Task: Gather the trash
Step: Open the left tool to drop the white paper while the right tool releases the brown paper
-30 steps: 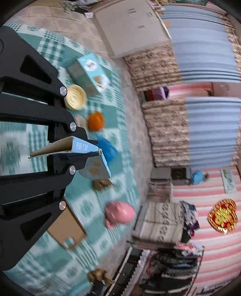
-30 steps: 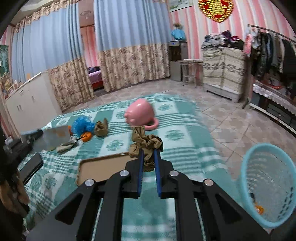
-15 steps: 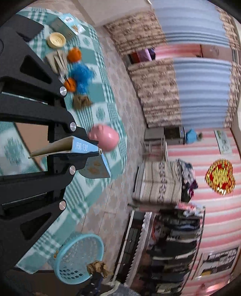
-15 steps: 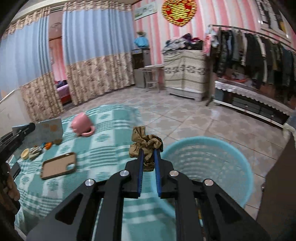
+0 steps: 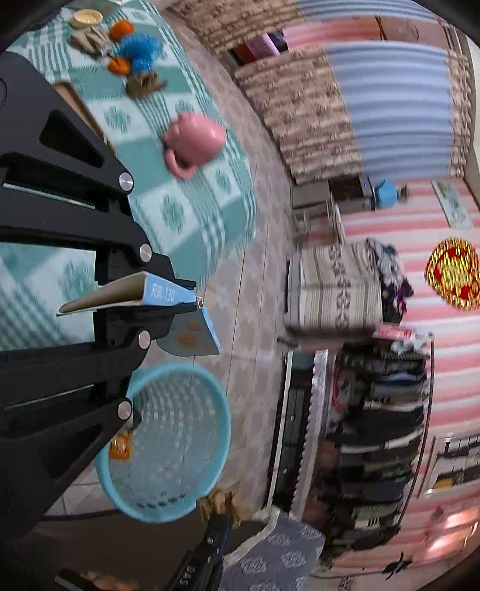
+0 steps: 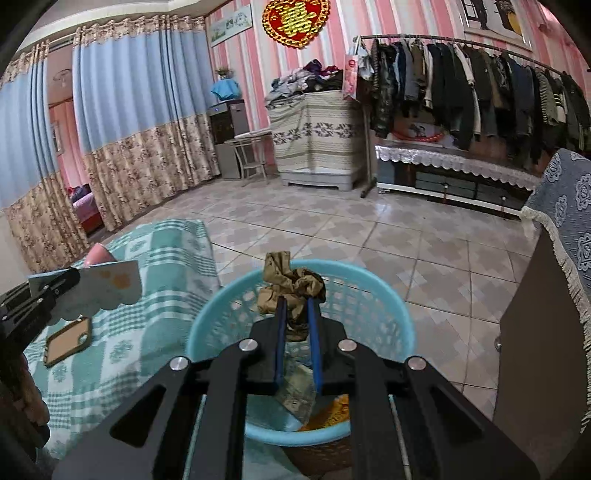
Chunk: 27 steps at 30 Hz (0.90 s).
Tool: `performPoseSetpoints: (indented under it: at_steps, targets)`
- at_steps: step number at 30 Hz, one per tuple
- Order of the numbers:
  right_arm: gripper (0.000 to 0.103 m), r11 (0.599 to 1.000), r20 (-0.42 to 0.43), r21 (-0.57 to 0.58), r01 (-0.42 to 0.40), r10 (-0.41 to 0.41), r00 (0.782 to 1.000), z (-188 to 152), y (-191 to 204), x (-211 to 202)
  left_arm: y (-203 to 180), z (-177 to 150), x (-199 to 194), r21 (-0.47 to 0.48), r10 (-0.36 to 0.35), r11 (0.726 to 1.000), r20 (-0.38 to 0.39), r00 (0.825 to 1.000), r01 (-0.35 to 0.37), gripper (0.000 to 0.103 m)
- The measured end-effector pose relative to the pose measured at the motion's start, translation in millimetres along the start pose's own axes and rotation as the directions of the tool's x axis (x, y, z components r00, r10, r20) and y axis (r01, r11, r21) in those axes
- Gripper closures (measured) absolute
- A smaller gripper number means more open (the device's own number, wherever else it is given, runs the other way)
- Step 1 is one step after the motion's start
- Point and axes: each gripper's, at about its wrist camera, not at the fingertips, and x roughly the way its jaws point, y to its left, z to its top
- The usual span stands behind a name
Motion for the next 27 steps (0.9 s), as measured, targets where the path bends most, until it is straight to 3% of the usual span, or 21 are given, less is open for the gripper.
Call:
performPoseSetpoints:
  at_steps: [9, 17, 19, 21, 25, 27]
  targets:
    - [0.091, 0.999, -0.016, 0.048, 0.022, -0.021, 1.0, -10, -31, 2, -72, 15, 36, 0.072, -0.103, 0.992, -0.004, 0.995, 0.103, 0.098]
    - [0.091, 0.997, -0.032, 0.075, 0.037, -0.035, 0.999, -15, -46, 6, -114, 15, 71, 0.121, -0.144, 0.982, -0.043, 0.989, 0.148, 0.097]
    - [0.091, 0.996, -0.039, 0.074, 0.041, -0.038, 0.999, -17, -46, 8, -114, 18, 76, 0.101, -0.15, 0.983, -0.054, 0.987, 0.155, 0.079]
    - [0.091, 0.996, -0.044, 0.077, 0.041, -0.037, 0.998, -19, -46, 10, -113, 19, 79, 0.076, -0.156, 0.984, -0.057, 0.986, 0.16, 0.043]
    - [0.091, 0.996, -0.051, 0.074, 0.041, -0.037, 0.998, -23, -43, 15, -105, 20, 75, 0.087, -0.116, 0.989, -0.034, 0.993, 0.119, 0.033]
    - [0.091, 0.997, -0.054, 0.073, 0.038, -0.034, 0.998, -23, -41, 18, -94, 22, 71, 0.07, -0.087, 0.994, -0.02, 0.996, 0.088, 0.018]
